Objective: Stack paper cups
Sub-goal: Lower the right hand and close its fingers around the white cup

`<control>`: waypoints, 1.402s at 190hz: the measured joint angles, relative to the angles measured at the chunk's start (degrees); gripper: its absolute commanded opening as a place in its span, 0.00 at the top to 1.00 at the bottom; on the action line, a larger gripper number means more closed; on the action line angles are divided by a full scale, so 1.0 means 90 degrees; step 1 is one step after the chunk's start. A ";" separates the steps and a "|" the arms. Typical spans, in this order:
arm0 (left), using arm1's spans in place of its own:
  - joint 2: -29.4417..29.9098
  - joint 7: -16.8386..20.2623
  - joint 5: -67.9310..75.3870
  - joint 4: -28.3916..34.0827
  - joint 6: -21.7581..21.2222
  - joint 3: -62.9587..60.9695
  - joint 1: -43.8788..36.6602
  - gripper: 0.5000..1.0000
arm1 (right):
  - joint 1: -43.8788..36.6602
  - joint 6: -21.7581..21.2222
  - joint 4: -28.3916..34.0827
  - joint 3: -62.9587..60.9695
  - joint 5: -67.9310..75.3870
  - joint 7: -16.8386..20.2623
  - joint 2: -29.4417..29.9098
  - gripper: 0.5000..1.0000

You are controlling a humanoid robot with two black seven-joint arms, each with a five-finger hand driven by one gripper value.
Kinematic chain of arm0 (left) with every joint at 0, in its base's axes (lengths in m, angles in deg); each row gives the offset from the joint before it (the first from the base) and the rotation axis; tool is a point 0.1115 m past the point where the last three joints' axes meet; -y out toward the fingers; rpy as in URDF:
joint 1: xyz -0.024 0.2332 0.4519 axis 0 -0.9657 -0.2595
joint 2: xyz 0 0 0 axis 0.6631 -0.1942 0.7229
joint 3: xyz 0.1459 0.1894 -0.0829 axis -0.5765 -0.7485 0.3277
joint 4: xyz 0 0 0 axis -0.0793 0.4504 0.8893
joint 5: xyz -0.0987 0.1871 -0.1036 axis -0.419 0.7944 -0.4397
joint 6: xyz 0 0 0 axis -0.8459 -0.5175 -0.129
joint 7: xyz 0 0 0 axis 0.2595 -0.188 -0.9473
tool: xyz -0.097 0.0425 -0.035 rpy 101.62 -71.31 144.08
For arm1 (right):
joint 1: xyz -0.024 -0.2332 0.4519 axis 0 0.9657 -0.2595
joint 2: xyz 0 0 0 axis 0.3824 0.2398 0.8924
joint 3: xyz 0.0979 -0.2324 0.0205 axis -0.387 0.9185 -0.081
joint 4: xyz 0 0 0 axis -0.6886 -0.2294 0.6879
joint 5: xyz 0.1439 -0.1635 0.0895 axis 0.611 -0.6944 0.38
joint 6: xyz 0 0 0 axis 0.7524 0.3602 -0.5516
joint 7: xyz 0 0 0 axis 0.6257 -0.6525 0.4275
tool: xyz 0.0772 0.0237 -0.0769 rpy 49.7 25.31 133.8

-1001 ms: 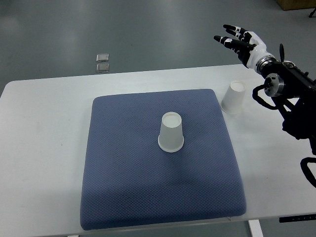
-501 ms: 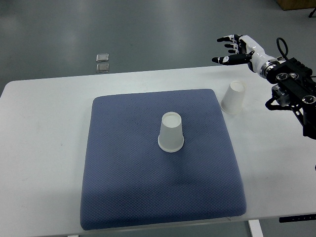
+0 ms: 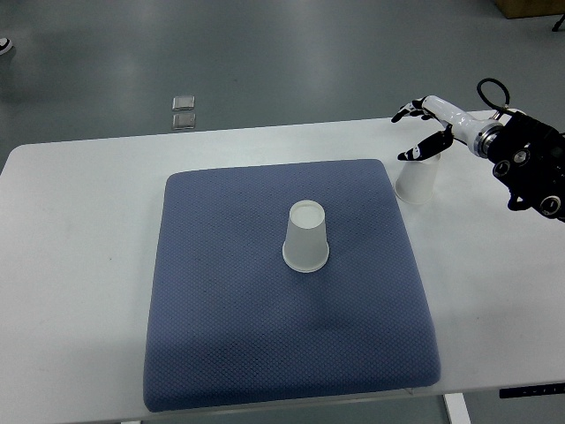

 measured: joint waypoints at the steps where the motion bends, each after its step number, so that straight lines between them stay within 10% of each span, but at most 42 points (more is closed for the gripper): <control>1: 0.0000 0.0000 0.0000 0.0000 0.0000 0.0000 0.0000 0.00 | -0.0003 0.0002 0.0000 0.0016 -0.0007 -0.0001 -0.0001 0.17; 266: 0.0000 0.0000 0.0000 0.0000 0.0000 0.0001 -0.0001 0.00 | -0.0322 0.0224 -0.0515 0.1054 -0.1659 -0.0097 -0.0075 0.18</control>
